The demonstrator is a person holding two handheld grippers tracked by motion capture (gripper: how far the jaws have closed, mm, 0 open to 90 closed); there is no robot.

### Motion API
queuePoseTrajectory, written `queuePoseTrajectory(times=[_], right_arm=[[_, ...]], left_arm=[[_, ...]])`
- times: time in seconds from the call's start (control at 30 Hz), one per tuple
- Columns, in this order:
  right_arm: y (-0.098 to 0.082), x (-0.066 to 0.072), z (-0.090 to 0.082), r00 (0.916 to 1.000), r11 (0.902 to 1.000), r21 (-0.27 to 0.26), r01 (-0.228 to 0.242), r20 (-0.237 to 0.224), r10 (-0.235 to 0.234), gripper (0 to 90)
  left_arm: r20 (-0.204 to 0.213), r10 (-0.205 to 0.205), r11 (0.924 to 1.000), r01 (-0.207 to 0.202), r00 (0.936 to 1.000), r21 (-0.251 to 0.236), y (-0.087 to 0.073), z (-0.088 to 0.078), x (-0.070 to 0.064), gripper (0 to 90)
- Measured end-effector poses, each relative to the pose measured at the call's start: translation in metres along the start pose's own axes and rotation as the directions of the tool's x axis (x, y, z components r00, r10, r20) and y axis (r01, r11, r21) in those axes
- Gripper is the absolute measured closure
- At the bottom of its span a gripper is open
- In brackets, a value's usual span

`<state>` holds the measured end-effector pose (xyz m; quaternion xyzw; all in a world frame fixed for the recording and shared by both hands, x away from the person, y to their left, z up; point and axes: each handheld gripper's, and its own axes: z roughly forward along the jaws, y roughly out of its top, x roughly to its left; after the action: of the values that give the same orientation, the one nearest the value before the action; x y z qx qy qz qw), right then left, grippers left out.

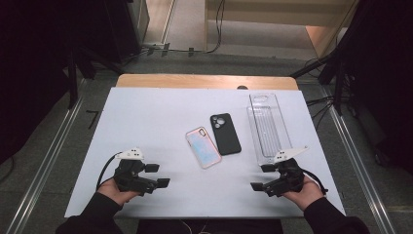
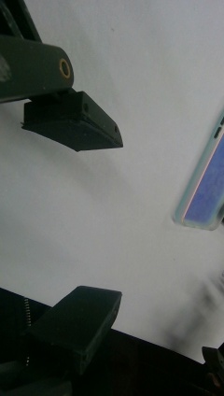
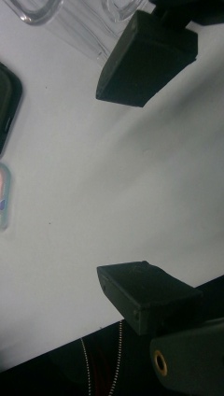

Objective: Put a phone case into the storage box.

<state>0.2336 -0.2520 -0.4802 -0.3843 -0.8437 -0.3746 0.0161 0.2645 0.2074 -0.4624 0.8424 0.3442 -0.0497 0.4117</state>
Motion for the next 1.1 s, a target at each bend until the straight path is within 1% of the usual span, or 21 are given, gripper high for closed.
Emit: queuePoseTrajectory(times=[0.13,0.27,0.4,0.5,0.53,0.63,0.77,1.1], right_arm=[[-0.0003,-0.0004,-0.0004,1.0000,1.0000,-0.002,-0.003,-0.001,0.003,12.4],[-0.0009,-0.0002,-0.0011,0.9998,0.9999,0.002,-0.017,-0.007,0.017,12.4],[-0.0010,-0.0001,-0.0019,0.9994,0.9994,-0.009,-0.032,-0.012,0.032,12.4],[-0.0010,-0.0007,-0.0023,0.9992,0.9993,-0.014,-0.036,-0.017,0.036,12.4],[-0.0012,-0.0011,-0.0021,0.9991,0.9992,-0.012,-0.039,-0.019,0.038,12.4],[-0.0010,-0.0009,-0.0009,0.9992,0.9993,0.001,-0.037,-0.018,0.037,12.4],[-0.0005,-0.0006,0.0003,0.9993,0.9995,0.007,-0.032,-0.017,0.032,12.4],[0.0002,-0.0003,-0.0003,0.9995,0.9995,-0.003,-0.030,-0.009,0.030,12.4]], left_arm=[[-0.004,0.002,1.0000,-0.002,1.0000,0.008,0.0001,-0.0001,0.0002,22.8],[-0.002,0.006,0.9998,-0.006,1.0000,0.017,0.0003,0.0009,0.0006,22.9],[0.002,0.005,0.9998,-0.006,1.0000,0.021,-0.0004,0.0013,0.0009,22.9],[-0.002,0.003,0.9996,-0.003,1.0000,0.026,-0.0009,0.0021,0.0011,23.0],[-0.012,0.006,0.9994,-0.006,0.9999,0.033,-0.0012,0.0031,0.0016,23.3],[-0.008,0.003,0.9992,-0.003,1.0000,0.039,-0.0015,0.0034,0.0017,23.3],[-0.007,0.011,0.9993,-0.011,0.9999,0.037,-0.0026,0.0032,0.0006,23.3],[-0.006,-0.004,0.9999,0.004,1.0000,0.011,-0.0012,0.0004,0.0025,23.3]])
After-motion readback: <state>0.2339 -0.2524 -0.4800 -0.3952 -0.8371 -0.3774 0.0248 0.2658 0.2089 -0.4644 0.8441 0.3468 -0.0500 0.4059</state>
